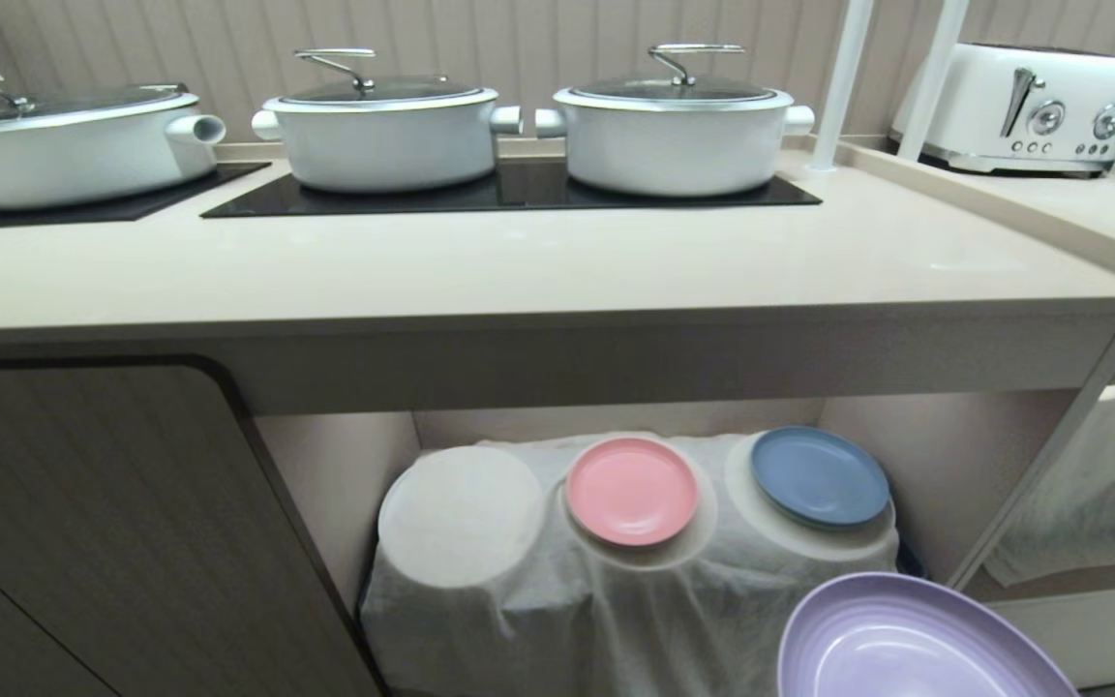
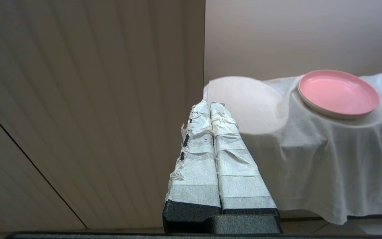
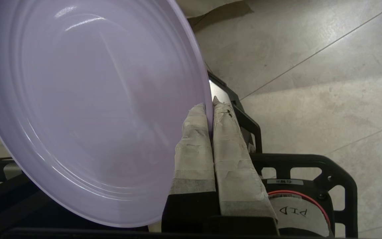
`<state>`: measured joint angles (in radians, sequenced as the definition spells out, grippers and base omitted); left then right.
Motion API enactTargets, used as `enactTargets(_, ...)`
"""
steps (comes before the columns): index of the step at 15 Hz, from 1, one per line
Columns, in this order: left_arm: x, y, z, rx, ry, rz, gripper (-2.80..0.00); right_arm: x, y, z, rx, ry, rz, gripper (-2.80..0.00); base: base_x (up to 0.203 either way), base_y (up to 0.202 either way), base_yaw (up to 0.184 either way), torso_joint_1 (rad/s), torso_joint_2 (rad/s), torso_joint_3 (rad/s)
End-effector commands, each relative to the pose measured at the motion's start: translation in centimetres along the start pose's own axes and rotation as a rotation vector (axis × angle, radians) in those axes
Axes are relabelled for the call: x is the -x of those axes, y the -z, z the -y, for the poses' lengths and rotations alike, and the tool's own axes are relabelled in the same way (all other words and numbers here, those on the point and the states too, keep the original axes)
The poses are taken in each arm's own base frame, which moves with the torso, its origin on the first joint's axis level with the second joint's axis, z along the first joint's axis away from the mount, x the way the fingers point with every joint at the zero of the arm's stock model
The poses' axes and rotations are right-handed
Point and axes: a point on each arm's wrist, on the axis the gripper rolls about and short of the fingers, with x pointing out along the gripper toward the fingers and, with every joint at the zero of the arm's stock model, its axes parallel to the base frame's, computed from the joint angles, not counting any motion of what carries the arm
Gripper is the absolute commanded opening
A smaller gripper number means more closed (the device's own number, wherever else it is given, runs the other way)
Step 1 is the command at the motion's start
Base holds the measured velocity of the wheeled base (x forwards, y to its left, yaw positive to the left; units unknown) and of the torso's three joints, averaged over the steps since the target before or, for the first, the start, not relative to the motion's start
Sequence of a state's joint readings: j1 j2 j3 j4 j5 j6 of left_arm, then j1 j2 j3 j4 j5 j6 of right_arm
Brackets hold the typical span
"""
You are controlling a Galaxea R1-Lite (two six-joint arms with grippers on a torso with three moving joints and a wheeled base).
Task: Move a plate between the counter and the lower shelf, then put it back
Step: Put the plate in the cupboard
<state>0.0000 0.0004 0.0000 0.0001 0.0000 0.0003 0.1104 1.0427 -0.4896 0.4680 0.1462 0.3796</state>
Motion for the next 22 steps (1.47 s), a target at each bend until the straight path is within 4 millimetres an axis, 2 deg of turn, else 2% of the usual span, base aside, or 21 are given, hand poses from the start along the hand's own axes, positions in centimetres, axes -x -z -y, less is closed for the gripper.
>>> enactTargets(1,0.0,0.0,0.0,0.0,0.0,0.001,-2.8,-0.01,0.03,0.01,-0.003,0.0,-0.004,-2.8,0.0,0.0,0.0,-0.191,0.47,0.281)
enactTargets(12,0.0,0.0,0.0,0.0,0.0,0.001,-2.8,-0.03,0.1,0.0,0.002,0.0,-0.009,-2.8,0.0,0.0,0.0,-0.142,0.43,0.286)
enactTargets(22,0.0,0.0,0.0,0.0,0.0,0.001,-2.8,0.03,-0.05,-0.07,0.005,-0.004,0.001,-2.8,0.0,0.0,0.0,-0.007,0.03,0.022)
